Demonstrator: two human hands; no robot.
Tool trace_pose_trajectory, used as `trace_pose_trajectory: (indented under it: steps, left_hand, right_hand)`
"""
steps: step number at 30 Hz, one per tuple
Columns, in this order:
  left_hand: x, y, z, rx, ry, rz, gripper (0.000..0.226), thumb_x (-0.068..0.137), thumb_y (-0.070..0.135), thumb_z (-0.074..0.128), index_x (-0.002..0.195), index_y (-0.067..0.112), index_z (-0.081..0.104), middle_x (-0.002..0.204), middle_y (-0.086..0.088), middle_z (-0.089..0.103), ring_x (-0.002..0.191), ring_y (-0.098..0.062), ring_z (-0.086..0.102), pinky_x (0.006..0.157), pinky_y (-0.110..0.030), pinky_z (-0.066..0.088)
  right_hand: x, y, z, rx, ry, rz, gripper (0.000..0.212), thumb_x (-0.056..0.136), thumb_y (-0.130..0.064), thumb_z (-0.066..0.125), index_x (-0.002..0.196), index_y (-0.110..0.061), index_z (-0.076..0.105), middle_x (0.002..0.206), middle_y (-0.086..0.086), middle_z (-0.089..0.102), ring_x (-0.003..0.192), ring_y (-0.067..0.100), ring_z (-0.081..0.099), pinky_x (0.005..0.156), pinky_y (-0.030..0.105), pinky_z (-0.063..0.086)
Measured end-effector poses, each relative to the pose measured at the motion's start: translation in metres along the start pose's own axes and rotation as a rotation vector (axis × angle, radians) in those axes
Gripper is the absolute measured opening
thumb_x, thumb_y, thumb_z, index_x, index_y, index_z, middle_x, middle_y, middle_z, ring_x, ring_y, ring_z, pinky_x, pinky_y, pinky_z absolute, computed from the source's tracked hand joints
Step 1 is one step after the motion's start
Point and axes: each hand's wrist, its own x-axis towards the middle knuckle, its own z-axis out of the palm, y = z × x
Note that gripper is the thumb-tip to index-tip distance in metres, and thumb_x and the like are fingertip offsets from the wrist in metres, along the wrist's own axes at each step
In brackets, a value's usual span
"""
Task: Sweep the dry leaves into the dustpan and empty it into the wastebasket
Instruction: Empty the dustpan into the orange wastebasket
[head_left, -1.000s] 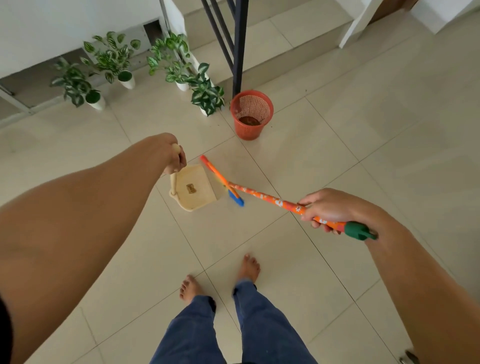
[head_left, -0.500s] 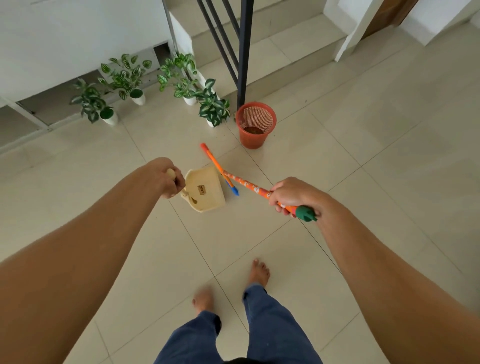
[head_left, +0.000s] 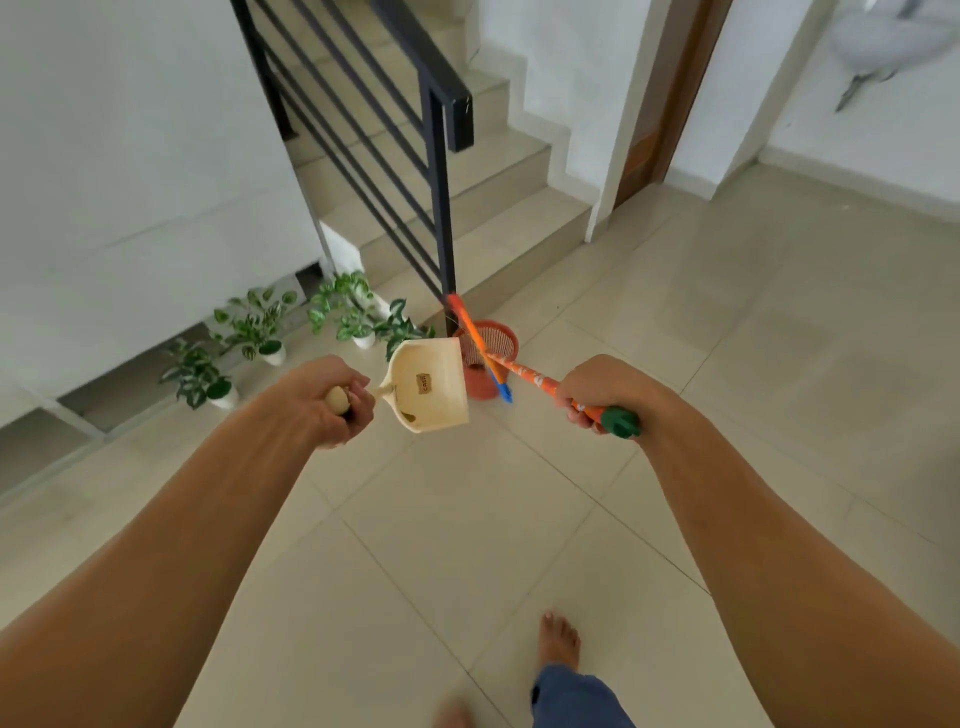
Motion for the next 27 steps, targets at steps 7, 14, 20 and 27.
trace_pose_trajectory:
  steps: [7, 14, 20, 27]
  left_hand:
    - [-0.006, 0.032, 0.051, 0.193, 0.006, 0.162, 0.012, 0.103, 0.007, 0.041, 0.093, 0.005, 0.048, 0.066, 0.001, 0.04, 0.029, -0.003, 0.038, 0.024, -0.013, 0.029]
    - [0.03, 0.035, 0.119, 0.479, 0.138, 0.332, 0.014, 0.101, 0.003, 0.042, 0.095, 0.009, 0.052, 0.064, 0.0, 0.045, 0.033, -0.001, 0.039, 0.03, -0.009, 0.031]
    - [0.087, 0.024, 0.154, 0.732, 0.218, 0.489, 0.009, 0.101, 0.004, 0.045, 0.107, 0.003, 0.052, 0.069, -0.007, 0.044, 0.053, -0.013, 0.038, 0.042, -0.021, 0.031]
    - [0.121, 0.018, 0.183, 0.944, 0.324, 0.585, 0.019, 0.095, 0.007, 0.048, 0.111, 0.016, 0.051, 0.075, -0.012, 0.053, 0.07, -0.026, 0.051, 0.061, -0.036, 0.042]
  right_hand:
    - [0.003, -0.01, -0.029, 0.279, 0.131, -0.022, 0.016, 0.081, 0.007, 0.048, 0.073, -0.001, 0.059, 0.058, 0.01, 0.05, 0.035, 0.012, 0.042, 0.036, 0.016, 0.032]
    - [0.051, -0.017, -0.047, 0.59, 0.148, 0.011, 0.016, 0.088, 0.005, 0.05, 0.078, -0.003, 0.059, 0.069, 0.01, 0.055, 0.048, 0.011, 0.048, 0.033, 0.015, 0.035]
    - [0.098, -0.019, -0.079, 0.825, 0.028, 0.018, 0.014, 0.091, 0.006, 0.048, 0.085, -0.002, 0.059, 0.071, 0.011, 0.054, 0.042, 0.007, 0.05, 0.032, 0.014, 0.037]
    - [0.139, -0.013, -0.115, 0.853, -0.085, 0.075, 0.012, 0.091, 0.006, 0.049, 0.088, 0.0, 0.059, 0.063, 0.008, 0.055, 0.03, 0.004, 0.046, 0.029, 0.014, 0.036]
